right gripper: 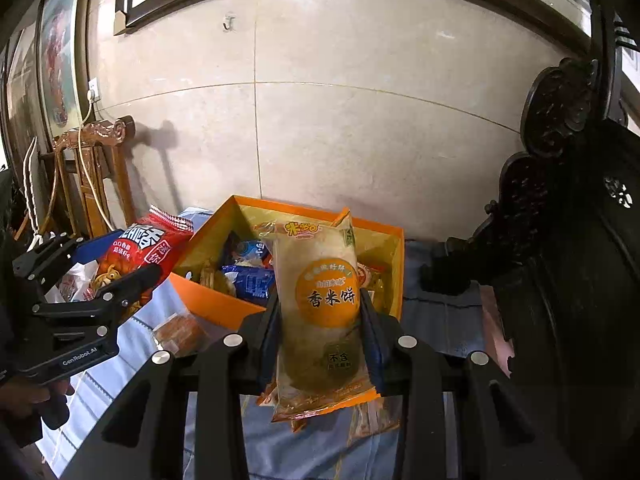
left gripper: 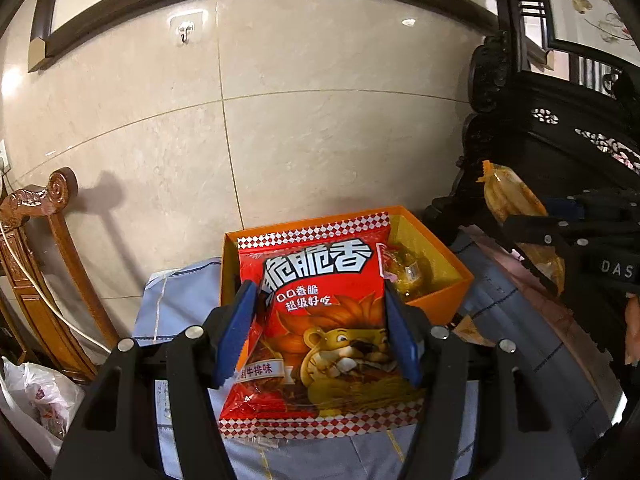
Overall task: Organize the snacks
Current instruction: 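Open both tools to drop the two packs into the box, then grasp the round bread pack with left tool while right tool grasps brown paper snack bag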
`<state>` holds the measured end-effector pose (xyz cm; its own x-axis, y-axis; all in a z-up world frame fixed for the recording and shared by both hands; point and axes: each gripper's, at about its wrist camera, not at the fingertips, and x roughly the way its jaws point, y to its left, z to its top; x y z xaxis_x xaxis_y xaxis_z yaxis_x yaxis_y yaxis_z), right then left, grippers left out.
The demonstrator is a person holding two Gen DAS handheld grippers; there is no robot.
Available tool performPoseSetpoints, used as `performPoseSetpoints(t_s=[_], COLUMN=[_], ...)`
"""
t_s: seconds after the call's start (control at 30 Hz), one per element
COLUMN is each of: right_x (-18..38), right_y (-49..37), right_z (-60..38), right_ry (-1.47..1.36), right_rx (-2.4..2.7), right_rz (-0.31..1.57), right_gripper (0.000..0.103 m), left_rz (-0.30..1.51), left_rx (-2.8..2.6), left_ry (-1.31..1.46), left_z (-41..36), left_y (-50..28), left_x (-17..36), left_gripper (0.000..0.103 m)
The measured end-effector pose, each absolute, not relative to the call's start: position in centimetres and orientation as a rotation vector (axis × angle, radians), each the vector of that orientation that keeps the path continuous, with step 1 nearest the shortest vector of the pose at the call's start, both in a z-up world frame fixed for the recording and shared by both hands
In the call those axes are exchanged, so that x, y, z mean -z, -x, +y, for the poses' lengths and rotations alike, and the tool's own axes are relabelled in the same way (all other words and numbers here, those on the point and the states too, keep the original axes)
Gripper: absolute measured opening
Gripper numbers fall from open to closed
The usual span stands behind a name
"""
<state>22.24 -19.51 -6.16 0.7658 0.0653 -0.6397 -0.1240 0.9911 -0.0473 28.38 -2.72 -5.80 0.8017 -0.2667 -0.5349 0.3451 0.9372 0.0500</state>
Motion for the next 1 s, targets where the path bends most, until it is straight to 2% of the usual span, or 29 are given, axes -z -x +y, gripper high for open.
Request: performPoseSetpoints(t_s=[0.17, 0.2, 0.23, 0.27, 0.3, 0.43, 0.57, 0.73, 0.93, 0.97, 1.0], right_x=[6.0, 6.3, 7.0, 8.2, 8.9, 12.0, 19.4, 26.3, 28.7, 29.5, 29.5], right_y=[-26.6, -28.1, -29.7, -31.5, -32.1, -30.7, -26.9, -25.0, -27.3, -27.7, -27.4], right_z=[-19.8, -19.9, -20.0, -20.2, -20.5, -23.1, -26.2, -26.9, -26.0, -25.7, -25.6], right_ry=[0.064, 0.049, 0.031, 0.034, 0.059, 0.086, 0.057, 0.066, 0.084, 0.095, 0.08], right_rx=[-0.115, -0.138, -0.171, -0.173, -0.14, -0.039, 0.018, 0.046, 0.046, 0.038, 0.024], right_rz=[0.714, 0.748, 0.797, 0.852, 0.866, 0.898, 1.011, 1.125, 1.16, 1.203, 1.185], right_gripper=[0.036, 0.038, 0.054, 0.07, 0.072, 0.075, 0.075, 0.075, 0.075, 0.069, 0.058], left_rz=[0.539, 0.563, 0.604, 0.636, 0.653, 0.694, 0.697, 0.819, 0.846, 0.844, 0.841], left_rx=[0.322, 0.335, 0.352, 0.346, 0.298, 0.237, 0.214, 0.172, 0.148, 0.15, 0.152], left_ry=[-0.17, -0.17, -0.168, -0.173, -0.203, -0.211, -0.23, -0.265, -0.279, -0.276, -0.275], left_z=[-3.8, -4.2, -4.5, -4.7, -4.6, -1.8, 1.7, 4.4, 4.2, 3.9, 3.6], left_y=[-32.2, -33.8, -35.4, -36.7, -37.8, -37.4, -33.9, -31.1, -32.1, -32.7, -33.2], left_x=[5.5, 5.8, 6.3, 7.1, 8.2, 11.3, 15.7, 22.5, 25.8, 25.9, 26.0], left_gripper=[0.061, 0.066, 0.084, 0.091, 0.094, 0.094, 0.094, 0.094, 0.096, 0.097, 0.097])
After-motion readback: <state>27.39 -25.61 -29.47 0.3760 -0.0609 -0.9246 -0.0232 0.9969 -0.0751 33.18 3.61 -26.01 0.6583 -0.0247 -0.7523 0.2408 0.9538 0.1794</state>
